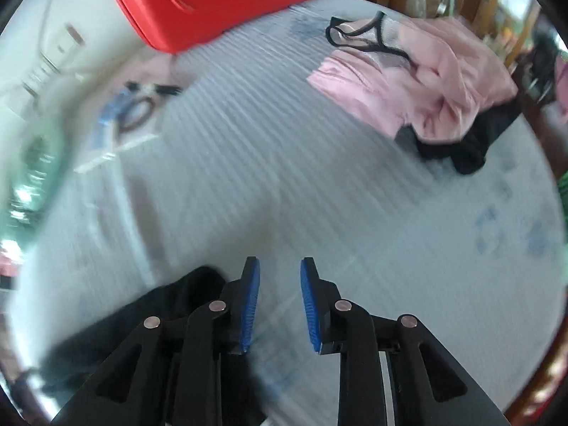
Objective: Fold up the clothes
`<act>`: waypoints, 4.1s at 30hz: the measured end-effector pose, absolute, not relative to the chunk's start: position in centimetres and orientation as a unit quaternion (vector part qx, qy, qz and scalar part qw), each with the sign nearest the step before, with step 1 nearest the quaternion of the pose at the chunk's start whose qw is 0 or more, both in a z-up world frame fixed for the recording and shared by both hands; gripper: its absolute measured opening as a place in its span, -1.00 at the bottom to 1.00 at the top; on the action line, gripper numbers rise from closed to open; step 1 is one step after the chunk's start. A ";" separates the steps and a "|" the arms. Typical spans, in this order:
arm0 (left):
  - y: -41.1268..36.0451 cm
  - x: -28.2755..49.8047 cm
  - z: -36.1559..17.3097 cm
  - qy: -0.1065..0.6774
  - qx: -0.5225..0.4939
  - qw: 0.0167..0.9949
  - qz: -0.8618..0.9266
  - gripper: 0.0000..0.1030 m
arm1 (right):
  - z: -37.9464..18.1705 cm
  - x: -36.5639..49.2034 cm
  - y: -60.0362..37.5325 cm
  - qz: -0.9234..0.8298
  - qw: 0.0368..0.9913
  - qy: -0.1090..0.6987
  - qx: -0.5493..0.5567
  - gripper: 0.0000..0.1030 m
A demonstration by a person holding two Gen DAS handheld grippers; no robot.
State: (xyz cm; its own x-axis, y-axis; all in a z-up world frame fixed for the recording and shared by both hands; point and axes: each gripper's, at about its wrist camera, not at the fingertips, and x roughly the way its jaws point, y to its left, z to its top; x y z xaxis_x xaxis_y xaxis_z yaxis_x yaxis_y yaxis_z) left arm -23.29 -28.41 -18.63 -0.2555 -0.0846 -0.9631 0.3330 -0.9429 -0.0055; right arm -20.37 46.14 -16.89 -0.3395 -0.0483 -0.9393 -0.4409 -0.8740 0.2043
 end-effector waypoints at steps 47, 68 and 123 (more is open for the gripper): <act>-26.7 -16.2 -14.3 0.088 0.573 0.075 -0.812 0.13 | -14.8 -11.7 39.8 0.784 0.008 0.147 -0.602 -0.45; -21.5 -18.6 -20.0 0.025 0.597 0.085 -0.797 0.18 | -17.9 -16.5 46.5 0.790 0.154 0.243 -0.542 -0.57; -22.7 3.1 -21.2 0.063 0.569 0.096 -0.814 1.00 | -18.9 7.2 41.6 0.819 0.061 0.172 -0.544 -0.04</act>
State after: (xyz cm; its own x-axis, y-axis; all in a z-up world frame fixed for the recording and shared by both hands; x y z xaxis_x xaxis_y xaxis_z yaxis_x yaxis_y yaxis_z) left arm 3.07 -22.70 -21.18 -0.3339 -0.0845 -0.9388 0.2278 -0.9737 0.0066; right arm 7.17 41.64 -18.88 -0.4012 -0.0870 -0.9119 -0.2865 -0.9336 0.2151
